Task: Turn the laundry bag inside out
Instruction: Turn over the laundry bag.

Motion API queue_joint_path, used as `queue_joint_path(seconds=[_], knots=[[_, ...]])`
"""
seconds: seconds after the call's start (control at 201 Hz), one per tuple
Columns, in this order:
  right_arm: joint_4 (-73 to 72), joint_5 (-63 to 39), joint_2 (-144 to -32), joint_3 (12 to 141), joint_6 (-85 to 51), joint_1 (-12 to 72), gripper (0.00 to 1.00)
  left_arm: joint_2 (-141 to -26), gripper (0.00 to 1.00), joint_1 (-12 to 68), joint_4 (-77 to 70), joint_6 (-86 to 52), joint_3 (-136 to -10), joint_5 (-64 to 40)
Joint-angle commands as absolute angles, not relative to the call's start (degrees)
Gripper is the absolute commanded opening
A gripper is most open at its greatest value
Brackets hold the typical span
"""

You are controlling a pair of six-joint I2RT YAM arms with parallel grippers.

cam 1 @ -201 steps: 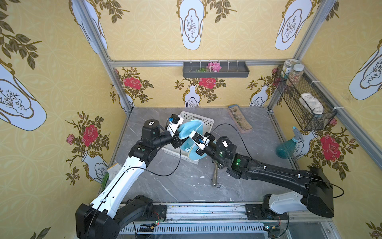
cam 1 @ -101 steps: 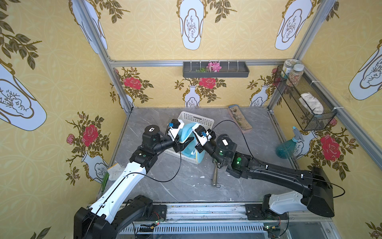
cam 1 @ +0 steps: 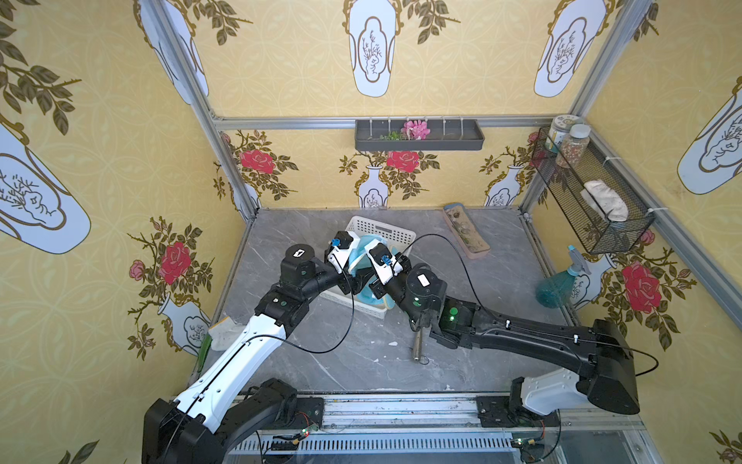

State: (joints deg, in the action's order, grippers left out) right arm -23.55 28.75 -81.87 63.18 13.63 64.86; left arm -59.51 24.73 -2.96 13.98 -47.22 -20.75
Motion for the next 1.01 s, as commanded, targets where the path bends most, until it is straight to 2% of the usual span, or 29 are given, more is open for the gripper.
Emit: queue_joint_path(seconds=[0.0,0.095,0.423,0.697,0.876,1.001], knots=[[-25.39,28.99,-81.29,63.31,11.22,65.21,0.0,-59.94,0.75,24.7,-4.13,15.1,-46.9,-13.09],[-25.13,28.69,-80.44,62.71,10.55,65.19,0.0,-59.78,0.73,24.78,-4.0,15.84,-46.72,-11.29],[-19.26,29.8,-79.57,63.45,7.61,60.87,0.0,-56.62,0.56,24.75,-5.34,16.21,-44.56,-19.51],[-18.37,29.44,-77.99,62.86,8.06,60.05,0.0,-57.04,0.43,24.71,-3.45,16.78,-45.04,-20.31],[-16.83,28.36,-76.32,62.27,8.54,58.41,0.0,-56.95,0.24,24.7,-1.91,17.87,-45.59,-22.46],[-9.82,19.63,-74.96,63.96,6.07,53.03,0.0,-56.95,0.09,24.72,0.25,19.68,-46.7,-26.67]])
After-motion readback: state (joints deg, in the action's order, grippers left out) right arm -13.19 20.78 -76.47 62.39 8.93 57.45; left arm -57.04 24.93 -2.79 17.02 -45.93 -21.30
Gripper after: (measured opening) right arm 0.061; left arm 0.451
